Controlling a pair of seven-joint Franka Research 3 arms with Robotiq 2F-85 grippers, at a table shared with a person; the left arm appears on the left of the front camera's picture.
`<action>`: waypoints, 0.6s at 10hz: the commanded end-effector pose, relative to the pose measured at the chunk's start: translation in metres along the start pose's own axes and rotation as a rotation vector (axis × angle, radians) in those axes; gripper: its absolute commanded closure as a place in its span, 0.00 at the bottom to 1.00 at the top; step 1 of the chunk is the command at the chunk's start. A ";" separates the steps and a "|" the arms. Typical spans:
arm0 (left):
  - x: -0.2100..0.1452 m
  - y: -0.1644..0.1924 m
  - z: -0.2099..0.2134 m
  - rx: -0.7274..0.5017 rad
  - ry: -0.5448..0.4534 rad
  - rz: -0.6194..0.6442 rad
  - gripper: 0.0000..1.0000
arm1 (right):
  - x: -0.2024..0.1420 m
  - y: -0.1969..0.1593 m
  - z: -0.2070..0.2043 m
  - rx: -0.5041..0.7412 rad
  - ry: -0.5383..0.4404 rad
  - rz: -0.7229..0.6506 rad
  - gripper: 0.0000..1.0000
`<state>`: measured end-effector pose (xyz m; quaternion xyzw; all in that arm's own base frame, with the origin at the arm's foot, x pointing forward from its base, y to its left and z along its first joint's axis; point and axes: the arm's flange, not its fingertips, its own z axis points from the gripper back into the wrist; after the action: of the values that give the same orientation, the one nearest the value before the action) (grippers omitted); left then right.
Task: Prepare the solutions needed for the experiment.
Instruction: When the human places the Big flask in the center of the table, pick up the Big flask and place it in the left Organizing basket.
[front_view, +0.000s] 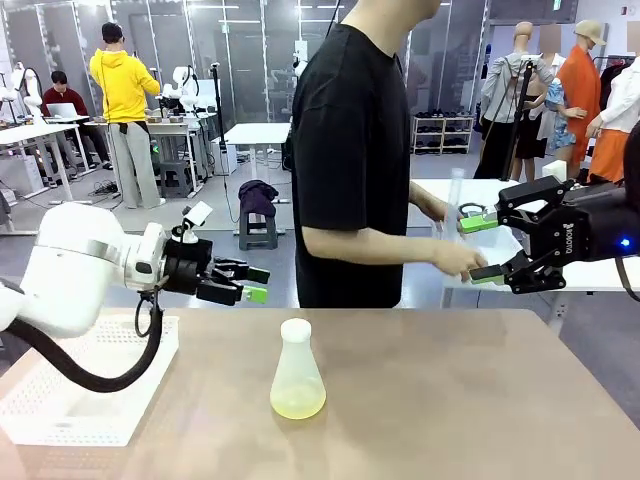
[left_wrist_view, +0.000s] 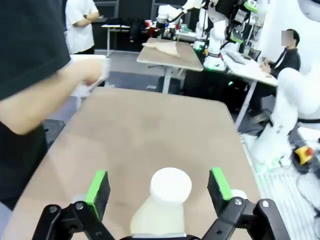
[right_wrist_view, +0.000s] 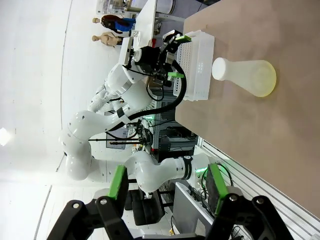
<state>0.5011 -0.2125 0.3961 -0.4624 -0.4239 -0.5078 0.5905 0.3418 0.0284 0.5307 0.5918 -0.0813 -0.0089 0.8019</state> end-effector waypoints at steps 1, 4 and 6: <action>0.006 -0.001 0.006 0.029 0.028 -0.028 0.00 | 0.001 0.002 -0.001 0.019 -0.005 0.009 0.21; 0.006 -0.001 0.006 0.029 0.028 -0.028 0.00 | 0.001 0.002 -0.001 0.019 -0.005 0.009 0.21; -0.004 0.010 -0.008 -0.015 -0.040 -0.065 0.00 | 0.001 0.002 -0.001 0.019 -0.005 0.009 0.21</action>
<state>0.5026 -0.2108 0.3979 -0.4554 -0.4309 -0.5125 0.5867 0.3418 0.0284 0.5307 0.5918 -0.0812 -0.0089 0.8020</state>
